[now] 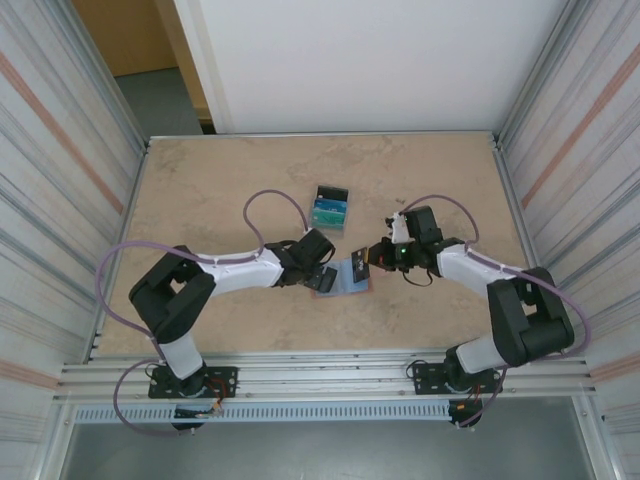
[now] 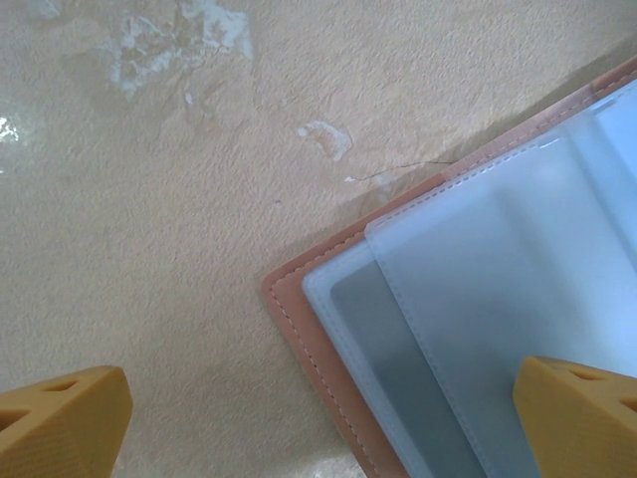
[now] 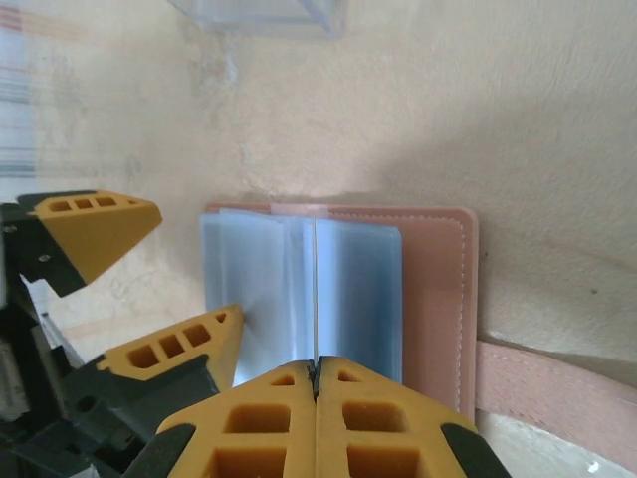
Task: Take the credit cards out of the card holder
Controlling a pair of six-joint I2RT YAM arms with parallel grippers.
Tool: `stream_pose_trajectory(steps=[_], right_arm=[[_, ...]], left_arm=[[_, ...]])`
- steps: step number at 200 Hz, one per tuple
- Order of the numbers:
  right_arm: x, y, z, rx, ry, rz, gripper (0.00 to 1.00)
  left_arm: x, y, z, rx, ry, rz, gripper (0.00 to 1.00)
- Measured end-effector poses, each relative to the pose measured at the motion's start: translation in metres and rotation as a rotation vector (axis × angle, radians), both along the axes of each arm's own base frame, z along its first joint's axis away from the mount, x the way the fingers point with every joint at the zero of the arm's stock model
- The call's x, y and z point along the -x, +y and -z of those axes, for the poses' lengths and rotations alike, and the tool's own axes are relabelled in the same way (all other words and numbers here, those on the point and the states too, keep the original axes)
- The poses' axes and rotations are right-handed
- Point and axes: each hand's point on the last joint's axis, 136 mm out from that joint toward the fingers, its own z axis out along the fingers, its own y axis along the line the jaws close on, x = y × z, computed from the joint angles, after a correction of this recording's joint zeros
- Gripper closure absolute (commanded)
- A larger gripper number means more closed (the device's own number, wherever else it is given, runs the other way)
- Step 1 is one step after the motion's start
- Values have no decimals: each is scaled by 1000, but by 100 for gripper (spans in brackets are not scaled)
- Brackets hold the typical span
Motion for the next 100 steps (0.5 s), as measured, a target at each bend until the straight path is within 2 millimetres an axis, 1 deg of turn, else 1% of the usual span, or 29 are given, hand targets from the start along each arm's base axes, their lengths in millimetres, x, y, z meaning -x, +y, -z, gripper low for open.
stream_pose_trajectory(steps=[17, 37, 58, 79, 100], right_arm=[[-7, -3, -17, 38, -59, -14, 100], [-16, -4, -31, 94, -116, -37, 100], [-26, -1, -51, 160, -197, -82, 100], [-47, 8, -75, 227, -306, -135, 100], [-72, 16, -90, 293, -398, -184, 100]], left_arm=[[-2, 4, 0, -3, -2, -3, 1], [-3, 13, -2, -13, -9, -4, 1], [-4, 21, -6, -24, -23, 9, 1], [-6, 22, -16, -13, -48, 23, 2], [-10, 19, -31, 26, -86, 25, 1]])
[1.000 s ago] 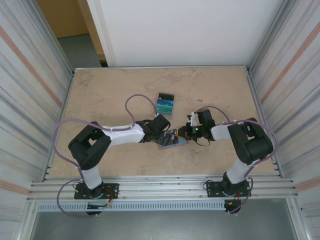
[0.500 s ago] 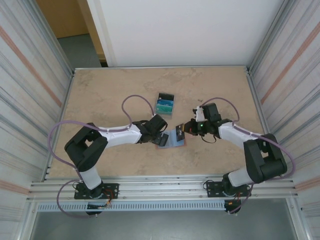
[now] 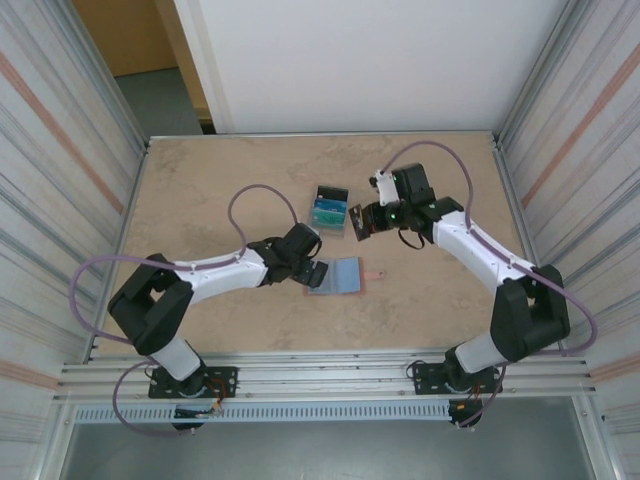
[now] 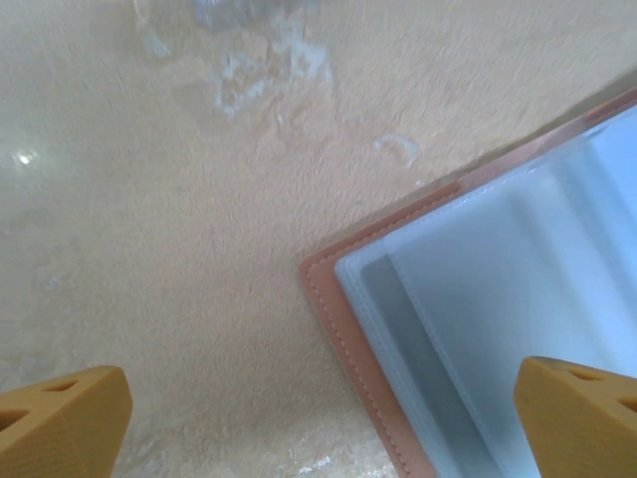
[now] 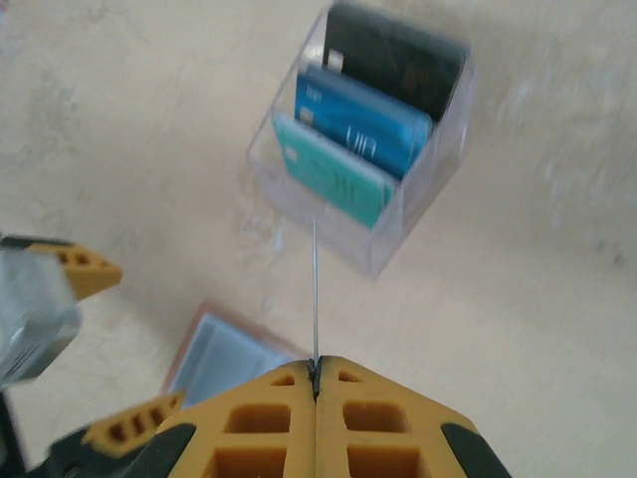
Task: Take the credit cards out of the card holder
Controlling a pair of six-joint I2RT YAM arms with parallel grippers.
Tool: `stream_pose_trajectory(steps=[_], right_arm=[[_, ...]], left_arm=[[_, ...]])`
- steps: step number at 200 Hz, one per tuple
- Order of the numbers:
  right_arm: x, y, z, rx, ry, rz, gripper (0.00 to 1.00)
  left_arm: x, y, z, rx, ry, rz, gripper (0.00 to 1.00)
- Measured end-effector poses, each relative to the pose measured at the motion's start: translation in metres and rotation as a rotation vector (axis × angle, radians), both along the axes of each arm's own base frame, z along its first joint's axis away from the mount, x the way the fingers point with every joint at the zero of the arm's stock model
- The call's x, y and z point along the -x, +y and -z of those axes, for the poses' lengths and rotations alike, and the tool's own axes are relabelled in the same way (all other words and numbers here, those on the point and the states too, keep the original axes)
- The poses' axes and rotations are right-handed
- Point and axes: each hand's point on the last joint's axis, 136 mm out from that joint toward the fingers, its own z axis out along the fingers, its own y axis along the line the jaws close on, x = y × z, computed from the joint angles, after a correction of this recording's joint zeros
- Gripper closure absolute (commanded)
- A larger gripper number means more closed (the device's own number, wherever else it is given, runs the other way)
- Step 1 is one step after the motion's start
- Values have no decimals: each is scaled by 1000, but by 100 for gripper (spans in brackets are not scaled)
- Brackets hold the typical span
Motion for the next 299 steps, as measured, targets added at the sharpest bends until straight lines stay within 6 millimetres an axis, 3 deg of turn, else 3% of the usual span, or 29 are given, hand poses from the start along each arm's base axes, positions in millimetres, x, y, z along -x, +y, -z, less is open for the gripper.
stream_pose_trajectory(steps=[45, 104, 159, 210, 299], right_arm=[[-50, 11, 0, 141, -126, -87, 100], [-101, 36, 2, 233, -237, -205, 100], [-117, 49, 18, 299, -292, -306, 100], [-134, 59, 32, 321, -320, -355, 100], [-132, 62, 39, 357, -340, -439, 100]], left_arm=[[2, 5, -26, 88, -53, -32, 1], [1, 34, -38, 143, -77, -135, 2], [-4, 59, -45, 167, -102, -216, 1], [-6, 68, -47, 173, -107, -245, 1], [-9, 77, -51, 186, -117, -276, 1]])
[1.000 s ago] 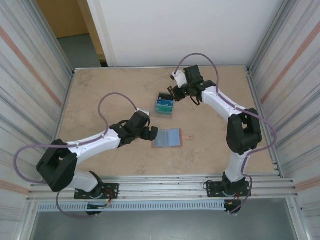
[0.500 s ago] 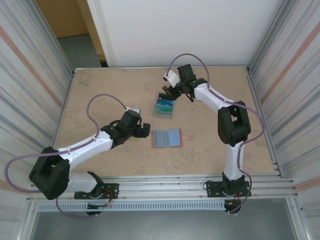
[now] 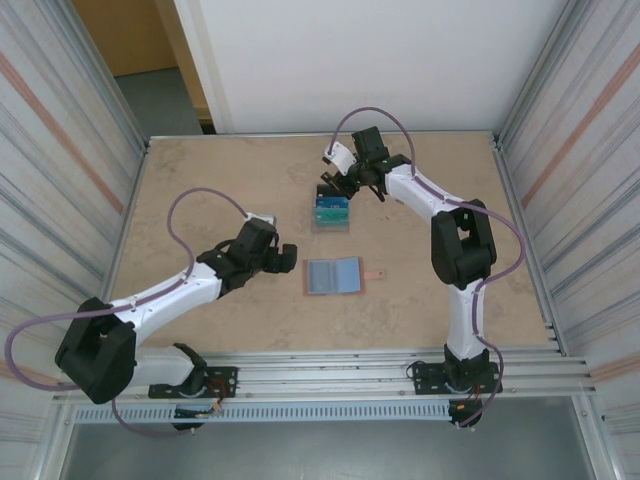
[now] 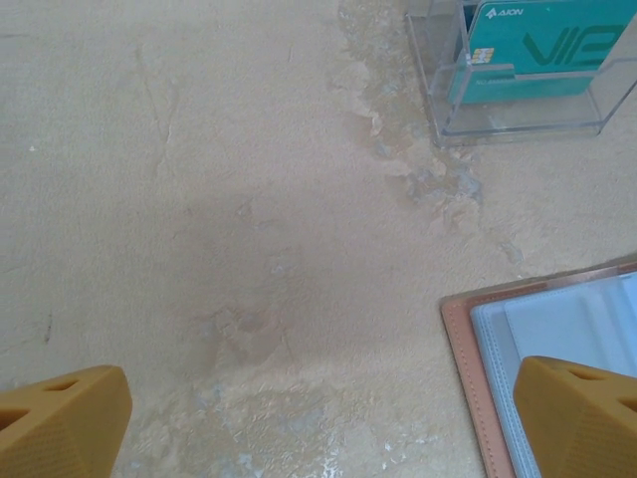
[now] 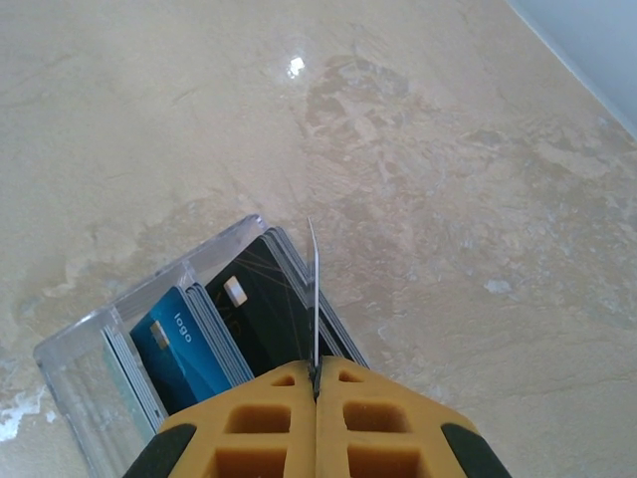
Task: Take the credit cards out of the card holder
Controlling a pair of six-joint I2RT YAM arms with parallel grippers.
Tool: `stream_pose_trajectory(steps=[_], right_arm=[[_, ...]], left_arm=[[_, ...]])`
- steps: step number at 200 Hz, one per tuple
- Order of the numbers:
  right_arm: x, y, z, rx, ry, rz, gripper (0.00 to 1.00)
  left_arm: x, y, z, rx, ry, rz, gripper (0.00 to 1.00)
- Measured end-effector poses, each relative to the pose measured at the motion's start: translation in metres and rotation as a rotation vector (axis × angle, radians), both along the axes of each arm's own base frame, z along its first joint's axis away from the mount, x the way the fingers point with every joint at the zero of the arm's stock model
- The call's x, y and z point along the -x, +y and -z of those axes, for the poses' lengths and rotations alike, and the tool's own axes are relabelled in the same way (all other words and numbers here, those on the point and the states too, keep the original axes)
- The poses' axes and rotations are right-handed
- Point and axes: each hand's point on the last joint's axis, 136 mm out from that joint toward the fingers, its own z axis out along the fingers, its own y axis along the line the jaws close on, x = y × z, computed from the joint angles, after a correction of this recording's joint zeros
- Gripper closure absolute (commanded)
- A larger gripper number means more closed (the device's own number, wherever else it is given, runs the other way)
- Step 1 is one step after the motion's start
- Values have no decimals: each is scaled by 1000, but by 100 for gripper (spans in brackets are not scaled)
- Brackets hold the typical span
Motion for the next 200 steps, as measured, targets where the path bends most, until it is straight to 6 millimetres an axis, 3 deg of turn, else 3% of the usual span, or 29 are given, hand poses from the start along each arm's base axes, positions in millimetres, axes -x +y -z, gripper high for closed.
stream_pose_trajectory(steps=[82, 96, 119, 155, 200], right_arm=[[1, 6, 12, 43, 18, -54, 100], [2, 9, 16, 57, 19, -68, 88], [6, 11, 26, 84, 32, -79, 77], [9, 10, 39, 119, 54, -78, 72], [1, 2, 38, 151, 28, -34, 71]], left_arm=[[-1, 2, 0, 3, 1, -7, 1], [-1, 2, 0, 3, 1, -7, 1], [-1, 2, 0, 5, 2, -5, 2], [-1, 1, 0, 7, 4, -3, 1], [0, 0, 0, 14, 9, 3, 1]])
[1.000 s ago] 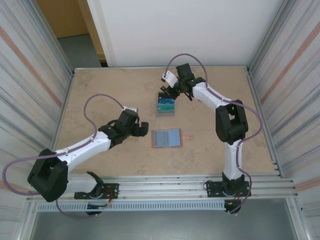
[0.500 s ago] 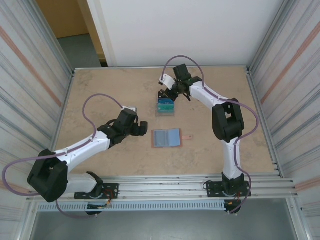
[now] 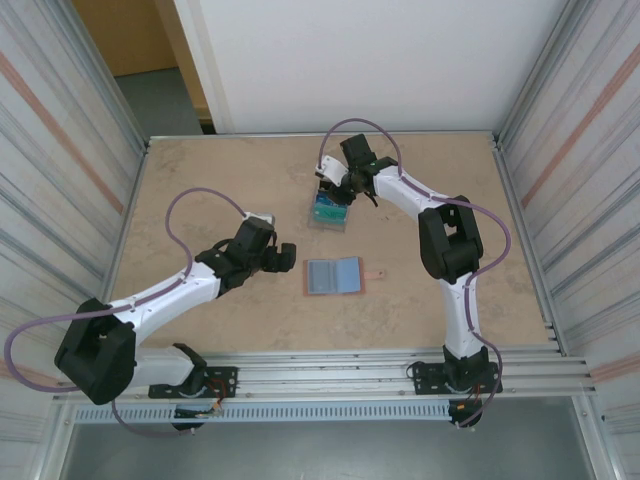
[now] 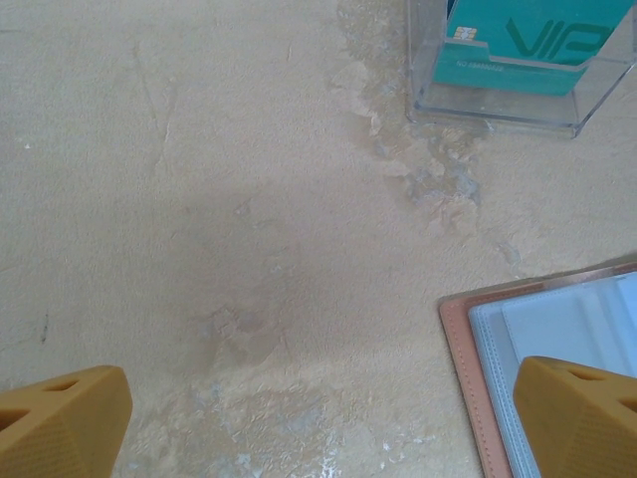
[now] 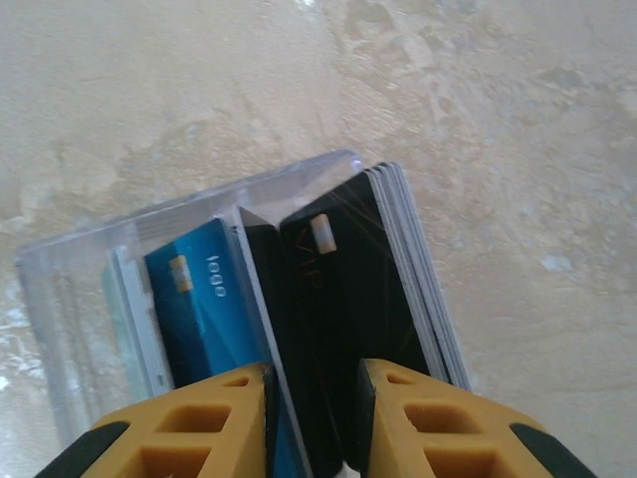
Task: Take the credit cards out of the card holder
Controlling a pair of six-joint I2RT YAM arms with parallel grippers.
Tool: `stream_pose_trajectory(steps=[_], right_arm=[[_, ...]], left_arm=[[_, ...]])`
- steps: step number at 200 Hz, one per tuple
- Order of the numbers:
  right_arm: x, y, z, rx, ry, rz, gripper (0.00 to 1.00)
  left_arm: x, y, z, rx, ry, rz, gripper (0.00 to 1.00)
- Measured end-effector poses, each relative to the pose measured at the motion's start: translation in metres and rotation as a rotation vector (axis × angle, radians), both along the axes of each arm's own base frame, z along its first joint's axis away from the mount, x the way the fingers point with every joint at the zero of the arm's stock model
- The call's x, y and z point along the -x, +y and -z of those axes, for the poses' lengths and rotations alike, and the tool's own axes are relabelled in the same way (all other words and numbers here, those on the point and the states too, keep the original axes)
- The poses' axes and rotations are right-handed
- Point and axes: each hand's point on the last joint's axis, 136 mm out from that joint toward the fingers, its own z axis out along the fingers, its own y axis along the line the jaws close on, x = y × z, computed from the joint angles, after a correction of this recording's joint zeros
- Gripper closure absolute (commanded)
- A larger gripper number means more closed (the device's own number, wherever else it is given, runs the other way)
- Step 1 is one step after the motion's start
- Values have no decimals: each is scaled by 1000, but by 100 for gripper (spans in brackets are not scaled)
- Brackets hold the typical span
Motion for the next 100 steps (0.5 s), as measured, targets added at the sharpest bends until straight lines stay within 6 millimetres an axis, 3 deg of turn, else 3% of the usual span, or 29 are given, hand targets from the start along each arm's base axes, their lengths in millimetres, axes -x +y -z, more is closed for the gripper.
stream_pose_trajectory(steps=[100], right_arm=[[-28, -10, -15, -7, -115, 138, 70]], left_arm=[[0, -1, 0, 3, 2, 3, 1]])
